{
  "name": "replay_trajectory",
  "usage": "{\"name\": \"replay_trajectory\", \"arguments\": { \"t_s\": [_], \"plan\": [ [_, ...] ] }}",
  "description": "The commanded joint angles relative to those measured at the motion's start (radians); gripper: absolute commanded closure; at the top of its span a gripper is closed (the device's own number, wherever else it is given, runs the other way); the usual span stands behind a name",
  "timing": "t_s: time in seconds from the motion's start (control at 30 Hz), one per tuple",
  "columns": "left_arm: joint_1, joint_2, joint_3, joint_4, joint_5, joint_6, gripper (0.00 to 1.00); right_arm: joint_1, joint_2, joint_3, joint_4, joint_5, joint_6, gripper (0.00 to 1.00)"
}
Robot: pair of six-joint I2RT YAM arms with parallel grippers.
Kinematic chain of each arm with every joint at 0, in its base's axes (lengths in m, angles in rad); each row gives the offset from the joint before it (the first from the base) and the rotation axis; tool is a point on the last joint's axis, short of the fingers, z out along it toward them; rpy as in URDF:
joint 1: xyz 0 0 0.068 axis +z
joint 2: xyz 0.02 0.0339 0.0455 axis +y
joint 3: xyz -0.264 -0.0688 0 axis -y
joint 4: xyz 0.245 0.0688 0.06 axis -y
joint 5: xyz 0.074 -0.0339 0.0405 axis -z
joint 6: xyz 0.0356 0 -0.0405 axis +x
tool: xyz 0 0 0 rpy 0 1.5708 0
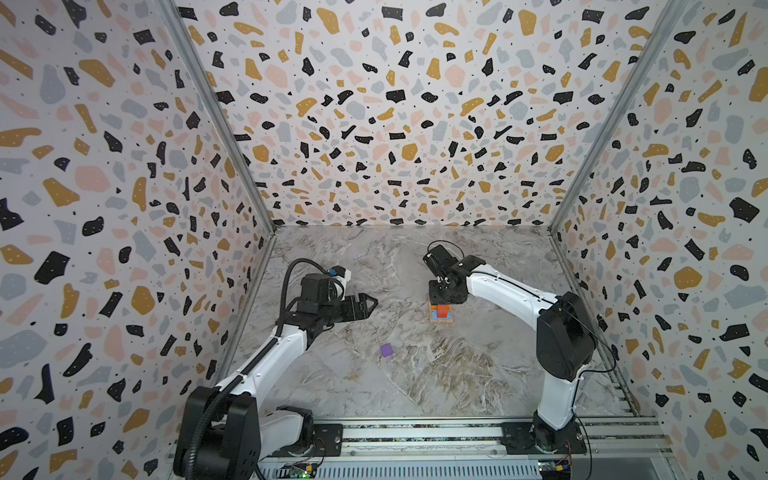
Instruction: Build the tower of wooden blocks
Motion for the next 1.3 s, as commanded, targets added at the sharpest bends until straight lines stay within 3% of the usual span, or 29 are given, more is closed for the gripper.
{"name": "replay_trajectory", "arguments": {
  "t_s": [0.0,0.8,1.07,1.27],
  "plan": [
    [-0.003,-0.015,0.007,0.029,0.01,-0.002,0.06,0.005,-0.006,0.006,-0.005,-0.001,-0.005,0.49],
    [-0.002,-0.017,0.007,0.029,0.01,-0.002,0.06,0.005,-0.004,-0.003,-0.006,0.009,0.001,0.62],
    [-0.003,-0.015,0.007,0.029,0.011,-0.002,0.06,0.005,-0.004,-0.001,-0.007,0.01,0.002,0.61],
    [-0.003,-0.015,0.007,0.03,0.011,-0.002,0.06,0.005,-0.007,0.011,-0.016,0.013,-0.002,0.51]
  ]
}}
